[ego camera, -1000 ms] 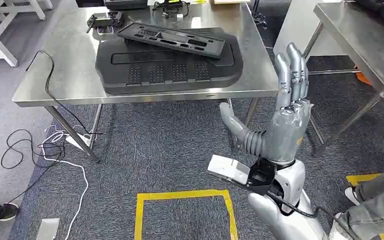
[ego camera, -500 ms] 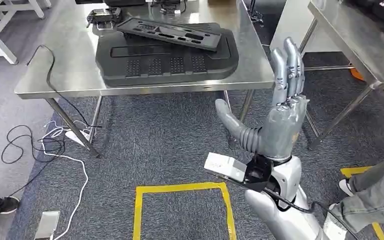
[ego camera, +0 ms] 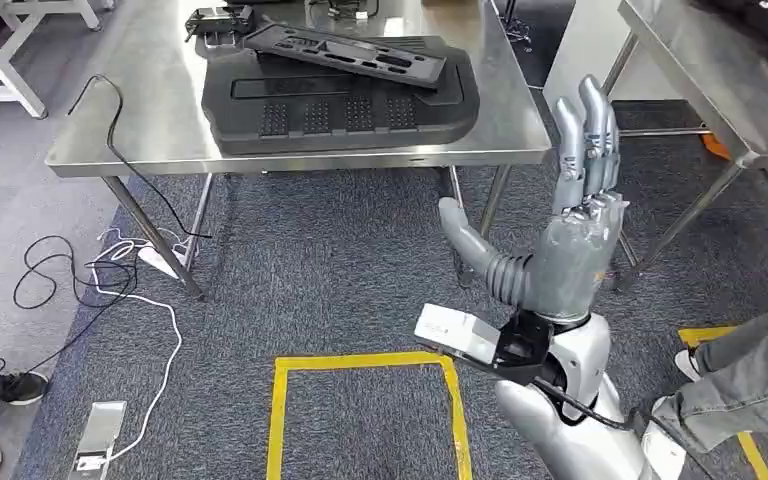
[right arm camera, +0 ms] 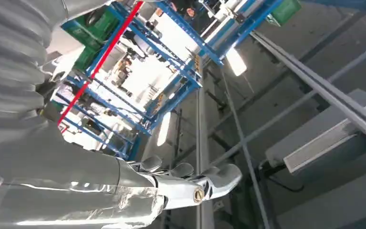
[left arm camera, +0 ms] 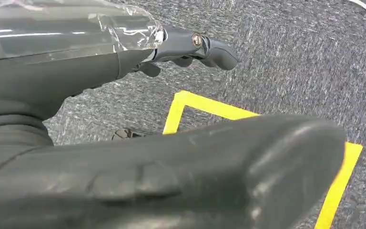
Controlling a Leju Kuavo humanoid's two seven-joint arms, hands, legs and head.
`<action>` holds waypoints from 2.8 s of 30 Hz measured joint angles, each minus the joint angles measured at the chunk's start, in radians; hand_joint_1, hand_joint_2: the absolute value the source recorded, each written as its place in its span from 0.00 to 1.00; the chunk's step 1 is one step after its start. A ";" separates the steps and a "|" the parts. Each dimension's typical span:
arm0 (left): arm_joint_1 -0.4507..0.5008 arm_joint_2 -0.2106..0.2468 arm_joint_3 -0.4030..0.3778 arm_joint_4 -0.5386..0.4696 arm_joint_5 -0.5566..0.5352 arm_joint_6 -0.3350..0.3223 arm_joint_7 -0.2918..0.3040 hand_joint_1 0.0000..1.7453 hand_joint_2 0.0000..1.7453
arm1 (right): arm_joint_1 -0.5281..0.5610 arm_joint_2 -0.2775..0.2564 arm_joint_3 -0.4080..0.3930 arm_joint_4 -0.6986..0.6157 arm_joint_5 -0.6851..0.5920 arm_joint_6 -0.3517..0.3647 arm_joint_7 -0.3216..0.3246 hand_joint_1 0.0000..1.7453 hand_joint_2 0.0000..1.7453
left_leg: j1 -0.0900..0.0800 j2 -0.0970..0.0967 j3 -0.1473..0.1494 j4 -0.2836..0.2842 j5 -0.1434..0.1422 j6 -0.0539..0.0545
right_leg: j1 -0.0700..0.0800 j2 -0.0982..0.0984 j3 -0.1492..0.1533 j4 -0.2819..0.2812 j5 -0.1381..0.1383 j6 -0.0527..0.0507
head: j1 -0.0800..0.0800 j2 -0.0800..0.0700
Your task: Take the parts from the cabinet and place them on the table.
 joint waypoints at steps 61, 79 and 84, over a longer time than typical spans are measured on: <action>0.003 -0.001 0.000 0.000 -0.010 0.001 -0.005 0.00 0.00 | 0.030 -0.002 -0.002 0.010 -0.131 0.000 -0.023 0.00 0.00 | -0.001 0.002 0.029 -0.009 -0.019 0.006 | -0.002 -0.002 -0.008 -0.006 0.010 0.004 | 0.010 0.000; 0.002 -0.002 0.000 0.000 -0.022 0.000 -0.007 0.00 0.00 | 0.030 -0.010 -0.003 0.008 -0.145 -0.001 -0.001 0.00 0.00 | 0.014 -0.007 0.054 -0.019 -0.037 0.023 | -0.013 0.004 -0.069 0.052 -0.007 0.019 | -0.003 0.000; 0.005 -0.002 0.000 0.000 -0.024 0.000 -0.007 0.00 0.00 | 0.041 -0.016 -0.003 0.008 -0.145 -0.001 0.006 0.00 0.00 | 0.008 0.006 0.042 -0.016 -0.032 0.031 | -0.014 0.004 -0.177 0.296 -0.089 0.028 | 0.008 0.000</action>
